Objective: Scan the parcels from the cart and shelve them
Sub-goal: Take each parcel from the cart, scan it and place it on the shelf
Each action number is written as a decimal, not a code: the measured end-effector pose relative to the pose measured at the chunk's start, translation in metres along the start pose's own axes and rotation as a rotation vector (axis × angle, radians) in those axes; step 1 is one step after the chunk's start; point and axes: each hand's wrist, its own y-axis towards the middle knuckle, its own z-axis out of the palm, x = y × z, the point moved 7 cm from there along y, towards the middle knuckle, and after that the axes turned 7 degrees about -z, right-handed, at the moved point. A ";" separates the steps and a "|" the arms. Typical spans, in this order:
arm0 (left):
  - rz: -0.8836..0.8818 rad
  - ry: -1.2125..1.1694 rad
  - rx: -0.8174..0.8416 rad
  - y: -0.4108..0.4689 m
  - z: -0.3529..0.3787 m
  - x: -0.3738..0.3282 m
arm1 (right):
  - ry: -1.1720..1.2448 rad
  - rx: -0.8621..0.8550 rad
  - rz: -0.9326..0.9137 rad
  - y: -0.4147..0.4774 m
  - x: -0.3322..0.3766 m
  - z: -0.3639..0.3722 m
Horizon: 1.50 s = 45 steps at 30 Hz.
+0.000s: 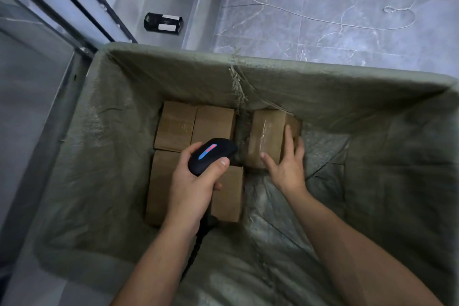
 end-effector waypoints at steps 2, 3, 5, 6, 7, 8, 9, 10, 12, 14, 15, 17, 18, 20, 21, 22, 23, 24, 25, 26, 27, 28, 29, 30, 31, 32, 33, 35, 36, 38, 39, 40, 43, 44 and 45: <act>-0.002 0.006 0.013 -0.002 0.003 0.000 | -0.013 0.001 -0.058 -0.004 -0.002 -0.007; -0.004 0.011 0.018 -0.003 0.005 0.000 | -0.039 -0.007 -0.088 -0.005 -0.003 -0.010; -0.002 0.015 0.024 -0.006 0.007 -0.001 | -0.114 -0.033 -0.134 -0.007 -0.003 -0.016; -0.001 0.017 0.021 -0.007 0.007 -0.001 | -0.158 -0.046 -0.140 -0.008 -0.003 -0.018; 0.000 0.018 0.016 -0.008 0.007 -0.002 | -0.197 -0.051 -0.130 -0.010 -0.004 -0.020; 0.001 0.017 0.013 -0.009 0.007 -0.002 | -0.226 -0.050 -0.103 -0.011 -0.005 -0.021; 0.002 0.014 0.011 -0.010 0.007 -0.002 | -0.244 -0.044 -0.066 -0.013 -0.007 -0.021; 0.003 0.012 0.008 -0.011 0.007 -0.002 | -0.258 -0.038 -0.030 -0.014 -0.009 -0.022; -0.001 0.014 0.000 -0.012 0.006 -0.001 | -0.276 -0.036 0.031 -0.015 -0.012 -0.023; -0.005 0.012 -0.006 -0.013 0.004 0.001 | -0.294 -0.044 0.085 -0.014 -0.013 -0.024; -0.007 0.015 -0.009 -0.014 0.003 0.002 | -0.307 -0.054 0.105 -0.013 -0.012 -0.025; -0.012 0.023 -0.013 -0.015 0.002 0.002 | -0.323 -0.075 0.135 -0.014 -0.011 -0.029; -0.012 0.024 -0.013 -0.016 0.001 0.002 | -0.323 -0.084 0.152 -0.014 -0.010 -0.031; -0.014 0.025 -0.013 -0.019 0.000 0.001 | -0.300 -0.094 0.196 -0.016 -0.011 -0.036; -0.014 0.022 -0.011 -0.020 0.000 0.000 | -0.273 -0.092 0.223 -0.017 -0.012 -0.038; -0.014 0.020 -0.008 -0.022 0.000 -0.001 | -0.241 -0.085 0.244 -0.017 -0.014 -0.040; -0.017 0.019 -0.003 -0.024 0.001 -0.003 | -0.211 -0.076 0.257 -0.017 -0.015 -0.042; -0.022 0.018 0.001 -0.026 0.001 -0.004 | -0.186 -0.066 0.263 -0.016 -0.017 -0.044; -0.023 0.016 0.006 -0.027 0.001 -0.005 | -0.168 -0.054 0.270 -0.015 -0.018 -0.046; -0.021 0.013 0.010 -0.029 0.001 -0.006 | -0.152 -0.038 0.287 -0.013 -0.022 -0.047; -0.018 0.012 0.011 -0.030 0.000 -0.008 | -0.137 -0.019 0.306 -0.011 -0.025 -0.049; -0.014 0.013 0.012 -0.032 0.000 -0.009 | -0.117 0.003 0.324 -0.009 -0.026 -0.050; -0.010 0.013 0.011 -0.033 -0.001 -0.011 | -0.097 0.023 0.336 -0.009 -0.027 -0.052; -0.007 0.011 0.012 -0.034 -0.002 -0.012 | -0.075 0.041 0.340 -0.008 -0.026 -0.054; -0.003 0.010 0.014 -0.035 -0.003 -0.013 | -0.054 0.057 0.340 -0.010 -0.025 -0.056; 0.002 0.008 0.017 -0.037 -0.004 -0.014 | -0.028 0.073 0.339 -0.011 -0.025 -0.058; 0.008 0.009 0.020 -0.039 -0.005 -0.015 | -0.001 0.086 0.330 -0.014 -0.025 -0.058; 0.020 0.013 0.020 -0.046 -0.009 -0.018 | 0.047 0.111 0.299 -0.023 -0.023 -0.058; 0.023 0.012 0.017 -0.047 -0.010 -0.019 | 0.066 0.123 0.290 -0.028 -0.023 -0.057; 0.028 0.001 0.012 -0.055 -0.014 -0.023 | 0.089 0.144 0.266 -0.039 -0.016 -0.058; 0.030 -0.004 0.016 -0.059 -0.016 -0.026 | 0.097 0.147 0.250 -0.045 -0.012 -0.059; 0.036 -0.010 0.020 -0.064 -0.017 -0.028 | 0.105 0.146 0.229 -0.050 -0.008 -0.060; 0.065 -0.037 0.023 -0.079 -0.024 -0.034 | 0.133 0.143 0.147 -0.063 0.006 -0.065; 0.077 -0.047 0.026 -0.084 -0.027 -0.035 | 0.149 0.145 0.121 -0.067 0.011 -0.066; 0.089 -0.053 0.031 -0.091 -0.029 -0.037 | 0.166 0.147 0.097 -0.071 0.017 -0.067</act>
